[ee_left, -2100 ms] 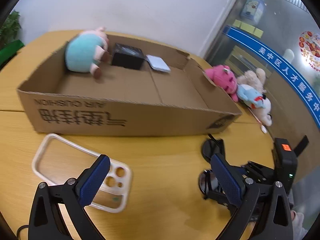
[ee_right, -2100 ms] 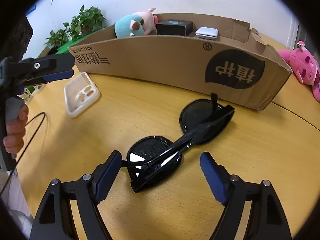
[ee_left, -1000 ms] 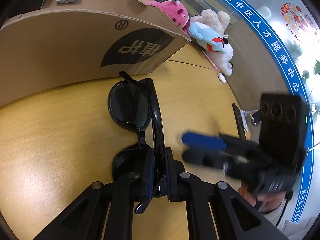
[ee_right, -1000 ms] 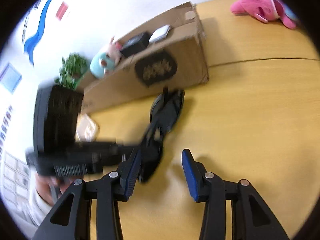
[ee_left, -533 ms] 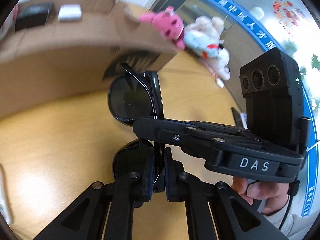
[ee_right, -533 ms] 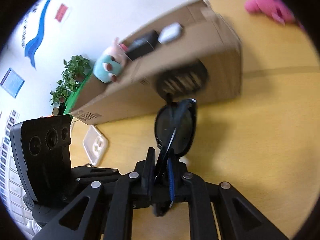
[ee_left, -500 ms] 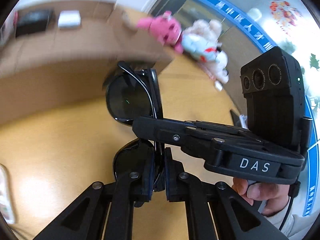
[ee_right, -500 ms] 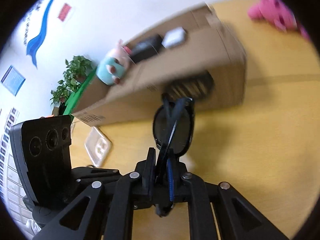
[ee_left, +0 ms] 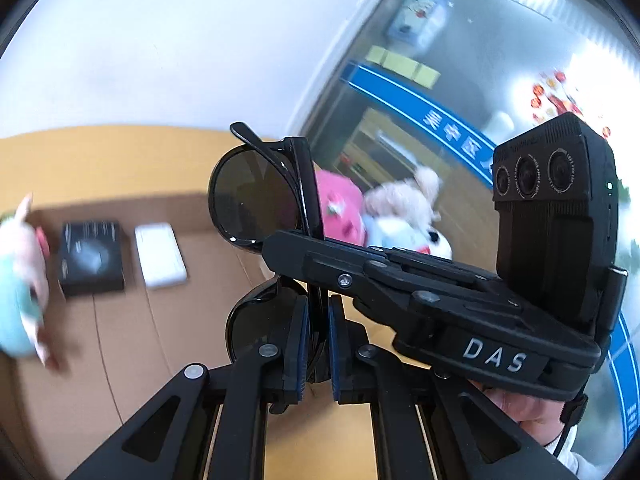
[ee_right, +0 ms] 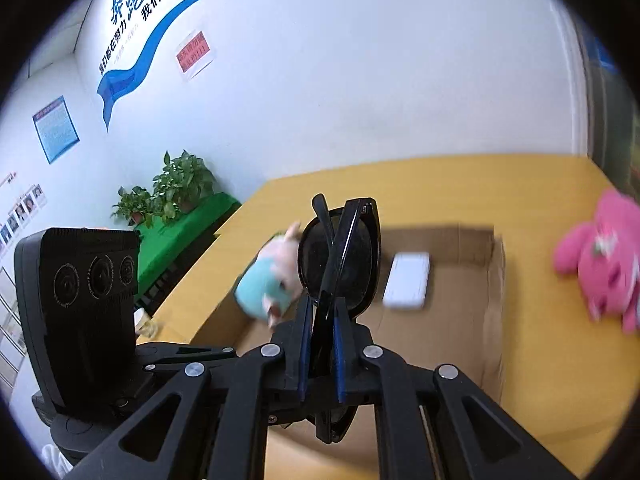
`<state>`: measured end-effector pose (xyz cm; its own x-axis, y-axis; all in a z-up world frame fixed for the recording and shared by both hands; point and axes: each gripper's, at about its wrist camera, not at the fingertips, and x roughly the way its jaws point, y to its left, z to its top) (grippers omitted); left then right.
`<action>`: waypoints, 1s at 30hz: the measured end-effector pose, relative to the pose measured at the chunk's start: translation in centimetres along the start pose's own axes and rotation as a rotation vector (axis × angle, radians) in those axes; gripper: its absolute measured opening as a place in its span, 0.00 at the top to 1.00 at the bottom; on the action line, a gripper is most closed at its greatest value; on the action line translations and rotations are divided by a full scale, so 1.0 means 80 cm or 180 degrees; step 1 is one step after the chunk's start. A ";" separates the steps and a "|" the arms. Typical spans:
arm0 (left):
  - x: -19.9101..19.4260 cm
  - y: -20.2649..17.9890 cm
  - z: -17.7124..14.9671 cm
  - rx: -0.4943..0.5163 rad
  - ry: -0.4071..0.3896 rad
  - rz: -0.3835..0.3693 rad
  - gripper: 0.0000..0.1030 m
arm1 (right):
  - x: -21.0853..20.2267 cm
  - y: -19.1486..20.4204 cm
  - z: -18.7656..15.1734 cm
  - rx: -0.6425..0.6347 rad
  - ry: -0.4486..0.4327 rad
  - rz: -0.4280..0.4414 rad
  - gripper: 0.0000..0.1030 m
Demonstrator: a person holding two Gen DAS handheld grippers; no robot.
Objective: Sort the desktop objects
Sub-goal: 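Carry the sunglasses into the cardboard box beside the power bank and release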
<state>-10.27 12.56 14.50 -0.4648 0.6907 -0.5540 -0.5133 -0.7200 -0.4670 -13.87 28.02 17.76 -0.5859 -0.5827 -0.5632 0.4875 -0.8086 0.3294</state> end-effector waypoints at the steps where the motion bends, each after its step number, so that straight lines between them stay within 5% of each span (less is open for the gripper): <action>1: 0.008 0.011 0.018 -0.0034 0.0010 0.0006 0.94 | 0.005 -0.006 0.012 -0.0033 0.0011 -0.0017 0.91; 8: 0.116 0.109 0.084 -0.0454 0.0390 -0.0103 0.95 | 0.115 -0.078 0.076 0.0181 0.0412 -0.0251 0.91; 16: 0.263 0.201 0.061 -0.1025 0.1067 -0.0150 0.95 | 0.246 -0.192 0.035 0.0778 0.1052 -0.0422 0.92; 24: 0.331 0.220 0.030 -0.1314 0.1390 -0.0248 0.95 | 0.281 -0.246 -0.005 0.0978 0.1289 -0.0596 0.92; 30: 0.337 0.221 0.024 -0.1428 0.1474 -0.0207 0.91 | 0.286 -0.248 -0.009 0.0931 0.1309 -0.0661 0.92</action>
<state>-33.23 18.61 -7.38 -0.0320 0.7056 -0.7079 -0.1320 -0.7050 -0.6968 -36.47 30.80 -2.25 -0.3206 -0.3757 -0.8695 0.1538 -0.9264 0.3436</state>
